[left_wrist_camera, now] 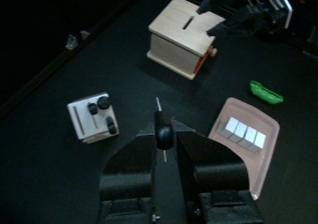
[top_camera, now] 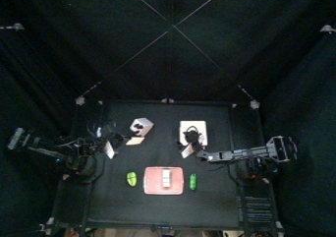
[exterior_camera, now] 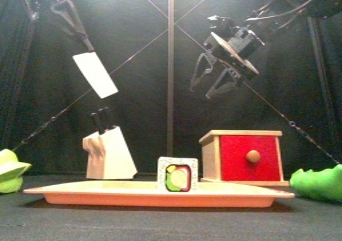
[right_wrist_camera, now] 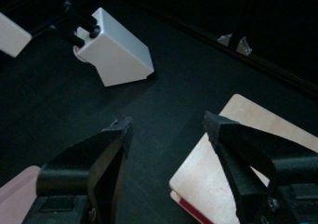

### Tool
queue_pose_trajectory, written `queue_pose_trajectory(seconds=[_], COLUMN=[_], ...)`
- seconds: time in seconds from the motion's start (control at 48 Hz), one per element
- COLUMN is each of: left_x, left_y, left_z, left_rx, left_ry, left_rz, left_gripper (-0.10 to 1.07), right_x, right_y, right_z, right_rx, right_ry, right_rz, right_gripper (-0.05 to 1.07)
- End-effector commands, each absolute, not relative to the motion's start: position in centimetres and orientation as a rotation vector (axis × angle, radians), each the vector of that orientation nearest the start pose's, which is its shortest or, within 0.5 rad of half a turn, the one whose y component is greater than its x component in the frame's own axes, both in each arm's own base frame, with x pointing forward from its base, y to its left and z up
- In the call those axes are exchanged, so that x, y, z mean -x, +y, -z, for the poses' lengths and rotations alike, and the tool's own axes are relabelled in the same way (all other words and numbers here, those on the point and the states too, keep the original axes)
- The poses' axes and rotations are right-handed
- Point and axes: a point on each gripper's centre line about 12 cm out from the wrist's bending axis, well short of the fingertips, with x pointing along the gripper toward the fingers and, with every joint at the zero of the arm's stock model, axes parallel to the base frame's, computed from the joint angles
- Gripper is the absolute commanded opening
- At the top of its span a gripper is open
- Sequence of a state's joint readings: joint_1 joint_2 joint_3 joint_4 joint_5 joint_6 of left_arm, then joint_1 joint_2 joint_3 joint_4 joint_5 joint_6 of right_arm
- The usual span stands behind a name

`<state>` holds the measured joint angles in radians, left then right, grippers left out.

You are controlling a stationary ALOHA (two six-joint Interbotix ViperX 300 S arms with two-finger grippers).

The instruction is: Grab cleaver with both hands

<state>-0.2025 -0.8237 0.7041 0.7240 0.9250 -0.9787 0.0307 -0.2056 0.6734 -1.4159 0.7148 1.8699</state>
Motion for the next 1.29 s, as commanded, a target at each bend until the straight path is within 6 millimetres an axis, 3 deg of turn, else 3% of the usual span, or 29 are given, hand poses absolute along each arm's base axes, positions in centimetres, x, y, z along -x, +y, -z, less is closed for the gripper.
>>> queue_pose_trajectory(seconds=[0.0, 0.229, 0.458, 0.708, 0.896, 1.104, 1.271], left_x=[-21.8, -25.0, -27.1, -27.1, -27.1, -27.0, -26.9], left_y=[1.0, -1.7, -2.7, -3.3, -3.7, -4.0, -3.1], left_z=[-34.8, -32.7, -31.1, -30.0, -28.9, -29.1, -28.6], left_rx=[0.213, 0.165, 0.091, -0.019, -0.051, -0.021, -0.009], left_ry=[0.449, 0.291, 0.231, 0.205, 0.196, 0.152, 0.151], left_rz=[-0.369, -0.074, 0.074, 0.173, 0.24, 0.28, 0.242], left_gripper=[0.45, 0.45, 0.45, 0.45, 0.45, 0.45, 0.45], right_x=[-34.2, -33.6, -33.0, -31.5, -31.6, -32.1, -32.1], right_y=[-6.6, -6.1, -4.0, -1.5, 0.6, 1.2, 1.5], right_z=[-25.6, -25.6, -26.6, -26.4, -26.5, -27.0, -26.9], right_rx=[-0.251, -0.248, -0.242, -0.227, -0.209, -0.201, -0.199], right_ry=[0.368, 0.37, 0.348, 0.352, 0.352, 0.342, 0.344], right_rz=[0.769, 0.756, 0.69, 0.643, 0.608, 0.614, 0.608], right_gripper=[0.94, 0.94, 0.94, 0.94, 0.94, 0.94, 0.94])
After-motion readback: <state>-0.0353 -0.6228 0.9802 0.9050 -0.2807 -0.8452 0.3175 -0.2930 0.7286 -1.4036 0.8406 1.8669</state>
